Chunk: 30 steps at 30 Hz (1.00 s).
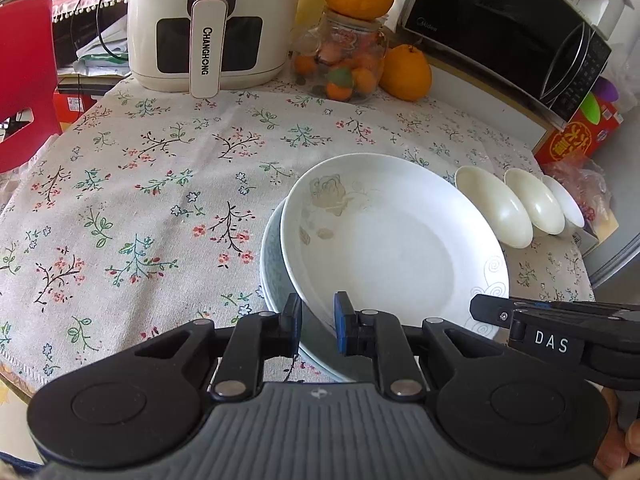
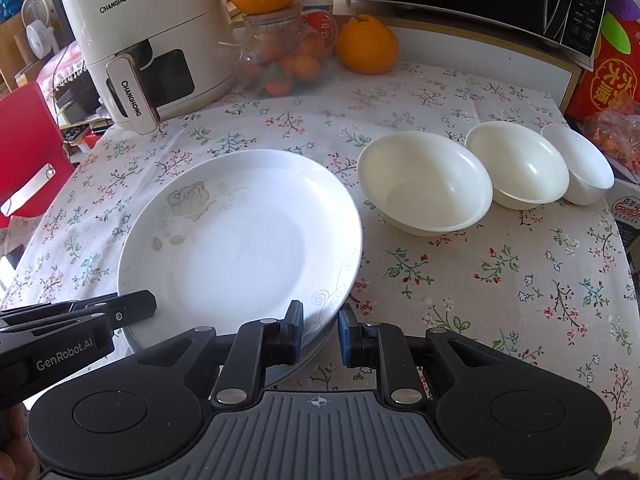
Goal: Organize plates and bowls
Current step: 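Lower the white plate onto the stacked blue-patterned plates with both grippers, then open both grippers and release the white plate on the stack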
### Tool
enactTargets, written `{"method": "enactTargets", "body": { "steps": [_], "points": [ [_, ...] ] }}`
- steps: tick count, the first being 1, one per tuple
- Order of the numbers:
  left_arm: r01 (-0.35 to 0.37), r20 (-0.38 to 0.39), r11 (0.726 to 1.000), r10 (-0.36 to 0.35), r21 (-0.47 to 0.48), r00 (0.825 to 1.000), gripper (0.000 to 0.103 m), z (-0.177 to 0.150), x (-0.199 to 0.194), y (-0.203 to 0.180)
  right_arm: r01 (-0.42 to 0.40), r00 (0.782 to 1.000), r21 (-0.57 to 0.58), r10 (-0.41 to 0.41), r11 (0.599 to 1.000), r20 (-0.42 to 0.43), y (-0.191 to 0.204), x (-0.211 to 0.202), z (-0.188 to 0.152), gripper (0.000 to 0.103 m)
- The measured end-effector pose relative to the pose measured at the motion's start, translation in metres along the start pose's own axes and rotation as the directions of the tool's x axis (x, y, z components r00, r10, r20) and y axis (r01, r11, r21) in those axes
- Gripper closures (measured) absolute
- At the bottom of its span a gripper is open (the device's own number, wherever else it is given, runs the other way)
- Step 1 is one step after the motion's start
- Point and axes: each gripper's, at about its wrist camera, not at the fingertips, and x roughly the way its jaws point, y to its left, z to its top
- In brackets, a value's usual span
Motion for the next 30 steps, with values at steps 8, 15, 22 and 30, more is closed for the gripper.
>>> {"method": "enactTargets", "body": {
  "steps": [8, 15, 22, 30],
  "points": [
    [0.003, 0.015, 1.0, -0.003, -0.001, 1.0, 0.088, -0.002, -0.001, 0.0, 0.022, 0.999, -0.04, -0.02, 0.999, 0.037, 0.006, -0.003, -0.006, 0.084],
    [0.012, 0.03, 1.0, -0.013, 0.024, 0.999, 0.088, -0.006, -0.008, -0.002, 0.032, 0.997, -0.078, -0.026, 0.996, 0.072, 0.009, -0.011, -0.01, 0.084],
    [-0.03, 0.012, 0.998, 0.03, 0.05, 0.999, 0.088, -0.012, -0.008, -0.004, 0.009, 1.0, -0.07, -0.007, 0.997, 0.024, 0.013, -0.006, -0.013, 0.084],
    [-0.048, 0.017, 0.997, 0.047, 0.068, 0.999, 0.086, -0.013, -0.007, -0.006, 0.037, 0.999, -0.063, -0.037, 0.997, 0.016, 0.017, -0.002, -0.014, 0.083]
  ]
}}
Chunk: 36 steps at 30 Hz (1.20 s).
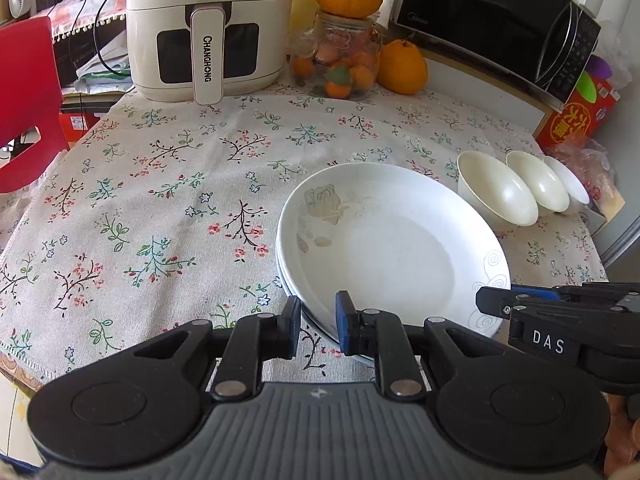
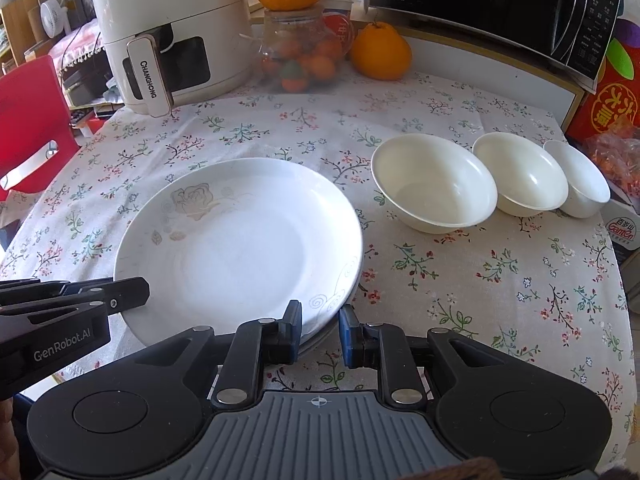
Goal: Organize plates and bowls
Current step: 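Open both grippers and release the white plate on the stack, then move both grippers to the white bowl by the microwave and close on its rim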
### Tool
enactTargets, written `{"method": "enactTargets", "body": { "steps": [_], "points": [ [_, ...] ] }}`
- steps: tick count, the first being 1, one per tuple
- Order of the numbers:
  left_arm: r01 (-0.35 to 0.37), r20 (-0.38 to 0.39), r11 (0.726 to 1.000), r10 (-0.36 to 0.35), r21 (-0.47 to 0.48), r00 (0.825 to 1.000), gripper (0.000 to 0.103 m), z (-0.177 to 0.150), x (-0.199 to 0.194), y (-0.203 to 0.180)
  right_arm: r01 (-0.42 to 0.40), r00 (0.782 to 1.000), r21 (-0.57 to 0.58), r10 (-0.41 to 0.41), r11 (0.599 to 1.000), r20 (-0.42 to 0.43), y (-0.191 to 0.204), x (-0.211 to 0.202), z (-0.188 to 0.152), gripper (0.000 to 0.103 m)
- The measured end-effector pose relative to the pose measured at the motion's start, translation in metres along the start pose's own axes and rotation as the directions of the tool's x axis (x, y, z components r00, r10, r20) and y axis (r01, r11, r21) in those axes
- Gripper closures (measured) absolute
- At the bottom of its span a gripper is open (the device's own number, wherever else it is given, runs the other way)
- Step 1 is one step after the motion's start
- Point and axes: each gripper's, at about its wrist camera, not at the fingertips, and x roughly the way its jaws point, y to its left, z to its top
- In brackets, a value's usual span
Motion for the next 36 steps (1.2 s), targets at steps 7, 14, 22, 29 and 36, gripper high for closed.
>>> {"method": "enactTargets", "body": {
  "steps": [7, 14, 22, 29, 36],
  "points": [
    [0.029, -0.024, 0.999, -0.03, -0.042, 0.999, 0.079, 0.001, 0.003, 0.005, -0.002, 1.0, 0.003, 0.002, 1.0, -0.001, -0.001, 0.001, -0.001, 0.081],
    [0.034, -0.064, 0.99, -0.044, -0.14, 0.997, 0.068, 0.002, 0.011, 0.019, -0.046, 0.998, 0.131, 0.051, 0.99, -0.037, -0.022, 0.01, 0.004, 0.076],
    [0.07, -0.083, 0.978, -0.088, -0.198, 0.993, 0.076, 0.006, 0.026, 0.02, -0.102, 0.991, 0.238, 0.12, 0.966, -0.061, -0.027, 0.026, 0.008, 0.07],
    [0.034, -0.079, 0.976, -0.052, -0.216, 0.995, 0.076, 0.014, 0.031, 0.024, -0.113, 0.992, 0.194, 0.122, 0.974, -0.036, -0.016, 0.03, 0.013, 0.068],
    [0.019, -0.072, 0.971, -0.037, -0.239, 0.997, 0.076, 0.017, 0.032, 0.031, -0.128, 0.989, 0.188, 0.14, 0.974, -0.051, -0.012, 0.034, 0.02, 0.068]
  ]
}}
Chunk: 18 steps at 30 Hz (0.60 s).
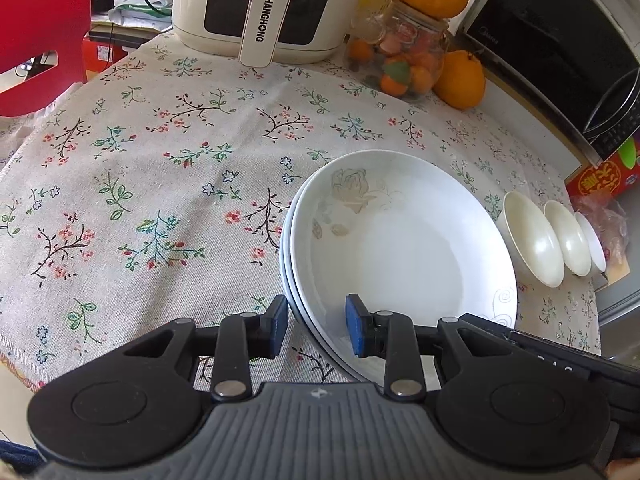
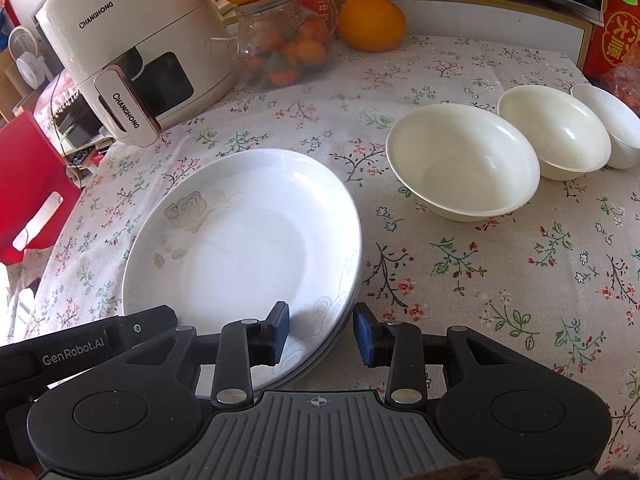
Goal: Organize plates and bowls
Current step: 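Move both grippers to the white bowl by the microwave and close on its rim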
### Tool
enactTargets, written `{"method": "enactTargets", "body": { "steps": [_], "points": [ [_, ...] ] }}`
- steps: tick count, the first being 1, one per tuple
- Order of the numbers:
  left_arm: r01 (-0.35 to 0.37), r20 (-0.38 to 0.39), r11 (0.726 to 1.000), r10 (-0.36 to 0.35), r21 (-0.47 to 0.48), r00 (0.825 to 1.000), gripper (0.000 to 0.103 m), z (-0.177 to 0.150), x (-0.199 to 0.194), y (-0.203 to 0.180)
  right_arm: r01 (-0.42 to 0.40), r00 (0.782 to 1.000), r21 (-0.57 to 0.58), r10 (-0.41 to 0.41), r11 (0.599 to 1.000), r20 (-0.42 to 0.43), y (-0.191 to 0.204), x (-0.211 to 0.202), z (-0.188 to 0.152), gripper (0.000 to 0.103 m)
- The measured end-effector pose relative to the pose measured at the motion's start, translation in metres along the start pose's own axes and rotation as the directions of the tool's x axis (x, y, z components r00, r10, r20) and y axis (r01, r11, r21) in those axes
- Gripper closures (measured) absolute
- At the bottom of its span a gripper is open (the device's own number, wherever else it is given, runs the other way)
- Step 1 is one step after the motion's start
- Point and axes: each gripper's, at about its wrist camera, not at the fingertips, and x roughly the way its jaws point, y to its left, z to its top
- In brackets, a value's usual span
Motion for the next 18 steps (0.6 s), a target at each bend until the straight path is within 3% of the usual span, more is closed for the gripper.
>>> {"method": "enactTargets", "body": {
  "steps": [4, 7, 10, 15, 18],
  "points": [
    [-0.018, 0.014, 1.0, 0.018, -0.022, 1.0, 0.074, 0.005, -0.006, 0.006, 0.005, 1.0, 0.054, -0.005, 0.999, 0.004, -0.017, -0.009, 0.005, 0.069],
    [-0.028, 0.044, 0.999, 0.03, -0.035, 0.999, 0.073, 0.012, -0.012, 0.009, -0.042, 0.999, 0.168, 0.038, 0.985, 0.022, -0.048, -0.023, 0.013, 0.066],
    [-0.015, 0.075, 1.0, 0.017, -0.026, 0.997, 0.071, 0.021, -0.017, -0.001, -0.029, 0.997, 0.264, 0.009, 0.964, 0.075, -0.083, -0.04, 0.024, 0.065],
    [0.016, 0.117, 0.999, -0.02, 0.032, 0.993, 0.061, 0.034, -0.02, -0.031, -0.061, 0.988, 0.403, -0.002, 0.913, 0.155, -0.143, -0.072, 0.042, 0.065],
    [0.048, 0.123, 0.996, -0.057, 0.078, 0.991, 0.057, 0.043, -0.019, -0.055, -0.063, 0.975, 0.495, -0.053, 0.867, 0.217, -0.188, -0.095, 0.055, 0.059]
  ]
}}
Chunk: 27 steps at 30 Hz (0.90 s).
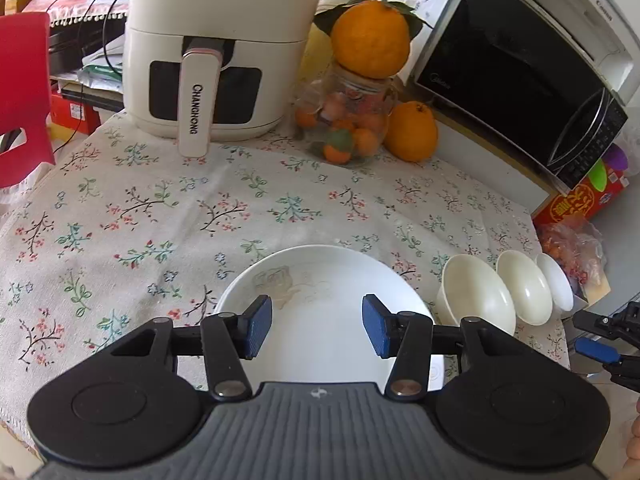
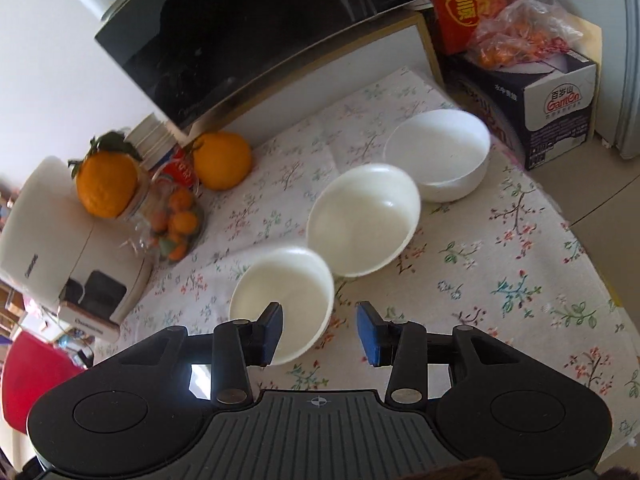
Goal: Organize plates and bowls
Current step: 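Move both grippers to the white bowl by the microwave and close on its rim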
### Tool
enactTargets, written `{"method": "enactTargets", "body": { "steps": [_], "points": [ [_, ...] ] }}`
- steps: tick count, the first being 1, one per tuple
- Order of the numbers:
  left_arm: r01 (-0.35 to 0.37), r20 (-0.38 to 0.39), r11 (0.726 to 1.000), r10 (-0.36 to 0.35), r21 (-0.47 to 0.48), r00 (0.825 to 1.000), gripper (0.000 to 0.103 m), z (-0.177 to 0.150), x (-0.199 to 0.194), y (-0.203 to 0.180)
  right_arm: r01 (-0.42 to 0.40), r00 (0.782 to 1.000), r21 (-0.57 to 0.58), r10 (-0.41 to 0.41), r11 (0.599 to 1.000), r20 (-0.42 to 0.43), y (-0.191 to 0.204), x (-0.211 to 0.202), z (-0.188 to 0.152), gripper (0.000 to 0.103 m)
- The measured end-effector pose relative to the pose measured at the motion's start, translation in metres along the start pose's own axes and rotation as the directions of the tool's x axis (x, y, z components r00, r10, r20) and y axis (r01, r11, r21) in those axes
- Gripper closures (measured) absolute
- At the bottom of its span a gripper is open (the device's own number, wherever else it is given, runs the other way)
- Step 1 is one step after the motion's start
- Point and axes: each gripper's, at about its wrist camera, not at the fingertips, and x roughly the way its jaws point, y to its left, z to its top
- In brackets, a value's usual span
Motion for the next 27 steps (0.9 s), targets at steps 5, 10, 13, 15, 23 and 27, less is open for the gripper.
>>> {"method": "enactTargets", "body": {
  "steps": [5, 10, 13, 15, 23, 27],
  "points": [
    [0.088, -0.012, 0.993, -0.087, 0.073, 0.996, 0.038, 0.018, 0.013, -0.059, 0.059, 0.996, 0.17, -0.07, 0.984, 0.059, -0.053, -0.003, 0.047, 0.054],
    [0.163, -0.043, 0.966, -0.157, 0.202, 0.987, 0.023, 0.028, 0.044, -0.133, 0.089, 0.994, 0.233, -0.1, 0.968, 0.036, -0.078, 0.015, 0.066, 0.054],
    [0.193, -0.077, 0.955, -0.18, 0.225, 0.981, 0.018, 0.033, 0.073, -0.168, 0.125, 0.991, 0.234, -0.134, 0.964, 0.024, -0.091, 0.026, 0.077, 0.054],
    [0.215, -0.1, 0.945, -0.196, 0.246, 0.976, 0.016, 0.037, 0.093, -0.19, 0.141, 0.989, 0.246, -0.15, 0.959, 0.017, -0.101, 0.033, 0.083, 0.054],
    [0.243, -0.143, 0.915, -0.206, 0.321, 0.968, 0.026, 0.041, 0.157, -0.254, 0.158, 0.986, 0.247, -0.166, 0.956, 0.01, -0.118, 0.059, 0.098, 0.054],
    [0.276, -0.189, 0.9, -0.222, 0.339, 0.957, 0.037, 0.035, 0.178, -0.275, 0.161, 0.987, 0.223, -0.163, 0.961, -0.011, -0.113, 0.077, 0.104, 0.054]
  ]
}}
